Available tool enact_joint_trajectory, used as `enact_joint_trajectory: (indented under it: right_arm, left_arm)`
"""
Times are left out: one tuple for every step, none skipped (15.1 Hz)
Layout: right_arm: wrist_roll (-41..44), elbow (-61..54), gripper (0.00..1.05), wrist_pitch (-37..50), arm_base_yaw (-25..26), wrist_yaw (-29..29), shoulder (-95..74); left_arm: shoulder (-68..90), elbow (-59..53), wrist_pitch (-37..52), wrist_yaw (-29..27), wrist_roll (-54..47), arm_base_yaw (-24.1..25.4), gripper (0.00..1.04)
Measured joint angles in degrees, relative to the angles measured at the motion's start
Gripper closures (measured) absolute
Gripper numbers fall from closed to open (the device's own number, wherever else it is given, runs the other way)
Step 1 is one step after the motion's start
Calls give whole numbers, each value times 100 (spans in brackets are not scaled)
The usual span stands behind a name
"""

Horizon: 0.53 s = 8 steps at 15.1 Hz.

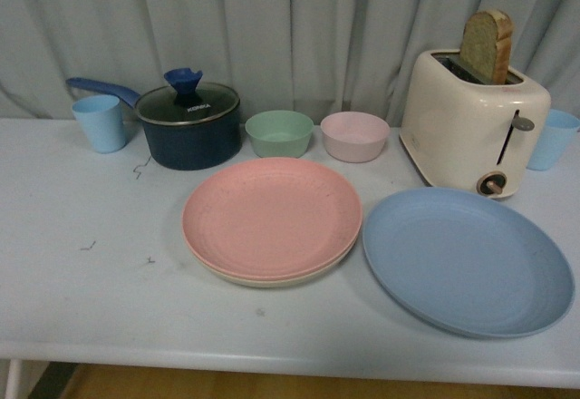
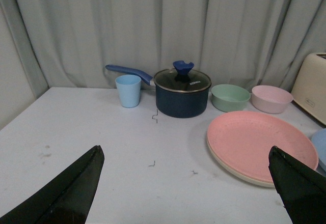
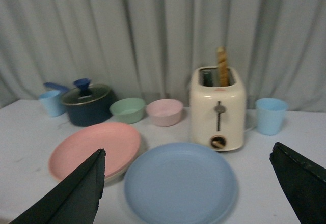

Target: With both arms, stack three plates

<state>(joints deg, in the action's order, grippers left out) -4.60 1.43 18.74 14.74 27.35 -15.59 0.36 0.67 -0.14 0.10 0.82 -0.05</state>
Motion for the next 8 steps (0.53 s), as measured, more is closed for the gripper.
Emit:
enact_joint_trajectory:
  right_arm:
    - [-219,87,6,992,461,984,-1134]
    - [-404,481,6,2090,667,1235,-2393]
    - [-514,984,6,2907,686,859,-3412]
    - [-581,1499,6,3331,590,365,-4343]
    - [-560,2035,6,3270,389,-295,-5263]
    - [-485,2566,6,2946,160,-909,-6133]
    - [-358,3062,6,2544,-79,-1578,-6920]
    - [-317,3477,6,2166,-267,-2015,-7486]
  left_arm:
    - [0,0,-4,-13,2,0,7]
    - [0,0,-4,-13,0,0,7]
    - [0,0,-4,-13,2,0,7]
    - [0,0,-4,-11,2,0,7]
    - [0,0,-4,-13,2,0,7]
    - [0,0,-4,-13,2,0,7]
    - [0,0,-4,-13,2,0,7]
    - [0,0,-4,-11,2,0,7]
